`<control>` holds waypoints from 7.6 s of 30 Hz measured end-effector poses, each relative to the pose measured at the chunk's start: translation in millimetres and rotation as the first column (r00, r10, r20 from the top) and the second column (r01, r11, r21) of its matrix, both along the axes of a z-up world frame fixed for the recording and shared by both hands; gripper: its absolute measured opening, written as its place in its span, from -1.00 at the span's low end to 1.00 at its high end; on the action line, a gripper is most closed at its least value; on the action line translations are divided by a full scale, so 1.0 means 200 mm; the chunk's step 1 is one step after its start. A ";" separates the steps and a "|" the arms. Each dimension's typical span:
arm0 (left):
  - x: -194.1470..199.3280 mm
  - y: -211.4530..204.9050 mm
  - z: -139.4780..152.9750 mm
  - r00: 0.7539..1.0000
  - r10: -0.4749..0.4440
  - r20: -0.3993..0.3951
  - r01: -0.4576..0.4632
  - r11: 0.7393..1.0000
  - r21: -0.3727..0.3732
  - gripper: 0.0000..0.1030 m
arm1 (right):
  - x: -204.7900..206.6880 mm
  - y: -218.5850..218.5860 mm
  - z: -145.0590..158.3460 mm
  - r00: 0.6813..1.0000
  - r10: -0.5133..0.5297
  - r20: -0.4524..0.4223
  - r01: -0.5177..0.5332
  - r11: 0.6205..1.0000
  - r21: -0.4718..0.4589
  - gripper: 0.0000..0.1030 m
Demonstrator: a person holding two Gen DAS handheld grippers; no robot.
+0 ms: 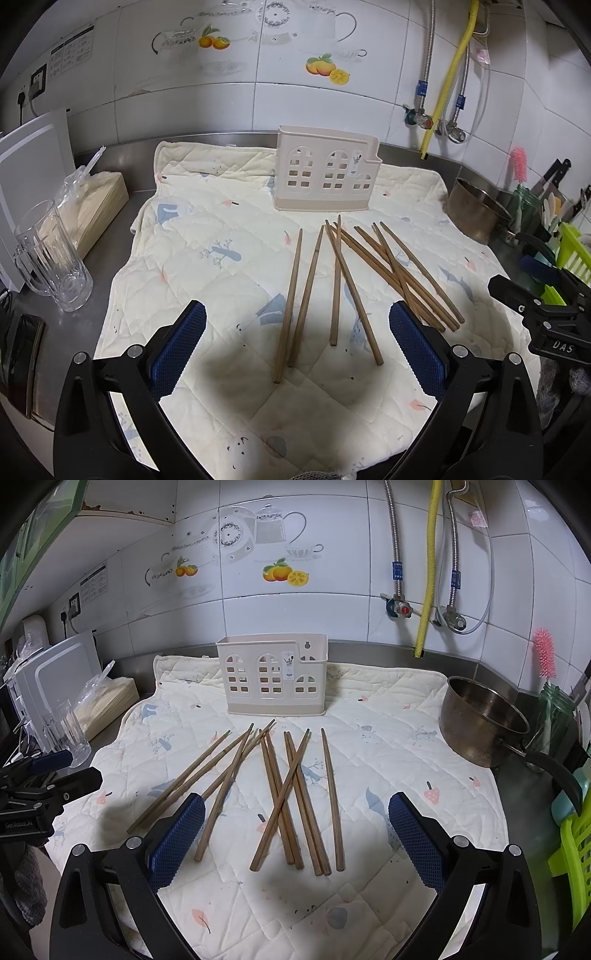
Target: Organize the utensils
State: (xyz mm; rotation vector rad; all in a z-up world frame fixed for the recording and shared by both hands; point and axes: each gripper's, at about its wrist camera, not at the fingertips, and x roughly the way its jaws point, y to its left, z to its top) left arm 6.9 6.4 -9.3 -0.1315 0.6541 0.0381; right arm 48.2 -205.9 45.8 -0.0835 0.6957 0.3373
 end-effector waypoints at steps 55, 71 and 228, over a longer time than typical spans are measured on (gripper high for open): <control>0.03 0.25 -0.15 1.000 0.020 -0.018 -0.022 0.994 -0.104 0.49 | 0.11 0.21 -0.40 0.983 0.011 -0.182 0.000 0.998 0.062 -0.54; 0.02 0.22 -0.17 0.999 -0.025 -0.022 0.022 0.992 -0.122 0.25 | 0.20 0.19 -0.52 0.967 -0.062 -0.246 0.076 0.996 0.049 -0.81; 0.31 0.36 -0.02 0.999 -0.023 -0.037 0.018 0.992 -0.128 -0.11 | 0.38 -0.08 -0.33 0.992 -0.011 -0.124 0.006 0.999 -0.037 -0.41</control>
